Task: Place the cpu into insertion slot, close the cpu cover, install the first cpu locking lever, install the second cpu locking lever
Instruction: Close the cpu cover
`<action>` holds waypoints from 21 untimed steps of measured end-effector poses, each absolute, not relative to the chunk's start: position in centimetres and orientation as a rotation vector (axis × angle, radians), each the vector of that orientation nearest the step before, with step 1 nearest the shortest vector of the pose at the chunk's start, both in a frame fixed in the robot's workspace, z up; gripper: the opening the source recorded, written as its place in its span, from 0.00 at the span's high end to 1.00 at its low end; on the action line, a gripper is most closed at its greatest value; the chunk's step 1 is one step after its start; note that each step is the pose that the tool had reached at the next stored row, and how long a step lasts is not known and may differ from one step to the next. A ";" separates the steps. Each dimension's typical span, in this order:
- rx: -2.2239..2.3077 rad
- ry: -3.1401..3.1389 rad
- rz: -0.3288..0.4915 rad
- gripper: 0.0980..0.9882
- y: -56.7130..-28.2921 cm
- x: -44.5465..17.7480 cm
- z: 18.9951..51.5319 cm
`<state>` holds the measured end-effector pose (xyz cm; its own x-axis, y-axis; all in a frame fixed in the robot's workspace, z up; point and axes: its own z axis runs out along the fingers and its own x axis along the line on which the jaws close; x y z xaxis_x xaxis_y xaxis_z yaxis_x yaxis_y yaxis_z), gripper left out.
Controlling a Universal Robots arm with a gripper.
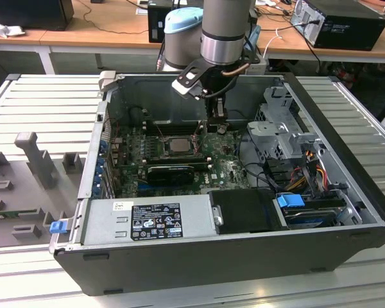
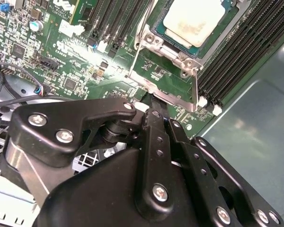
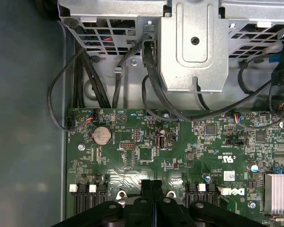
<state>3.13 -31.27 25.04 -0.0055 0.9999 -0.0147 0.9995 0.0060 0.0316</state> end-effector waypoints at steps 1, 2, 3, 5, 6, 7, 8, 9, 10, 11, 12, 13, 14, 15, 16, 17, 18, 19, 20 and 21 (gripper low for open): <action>2.192 2.205 0.019 0.99 -31.3 3.1 25.0; 2.192 2.205 0.019 0.99 -31.3 3.1 25.0; 2.192 2.205 0.019 0.99 -31.3 3.1 25.0; 2.192 2.205 0.019 0.99 -31.3 3.0 25.0; 2.192 2.205 0.019 0.99 -31.3 3.0 25.0; 2.192 2.205 0.019 0.99 -31.3 3.0 25.0; 2.192 2.205 0.019 0.99 -31.3 3.0 25.0; 2.192 2.205 0.019 0.99 -31.3 3.0 25.0; 2.192 2.205 0.019 0.99 -31.3 2.9 25.0; 2.192 2.205 0.019 0.99 -31.3 2.9 25.0; 2.192 2.205 0.019 0.99 -31.3 2.9 25.0; 2.192 2.205 0.019 0.99 -31.3 2.9 25.0; 2.192 2.205 0.019 0.99 -31.3 2.9 25.0; 2.192 2.205 0.019 0.99 -31.3 2.8 25.0; 2.192 2.205 0.019 0.99 -31.3 2.8 25.0; 2.192 2.205 0.019 0.99 -31.3 2.8 25.0; 2.192 2.205 0.019 0.99 -31.3 2.8 25.0; 2.192 2.205 0.019 0.99 -31.3 2.8 25.0; 2.192 2.205 0.019 0.99 -31.3 2.8 25.0; 2.192 2.205 0.019 0.99 -31.3 2.8 25.0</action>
<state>2.76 -31.27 25.04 -0.0056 0.9999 -0.0146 0.9995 0.0061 0.0317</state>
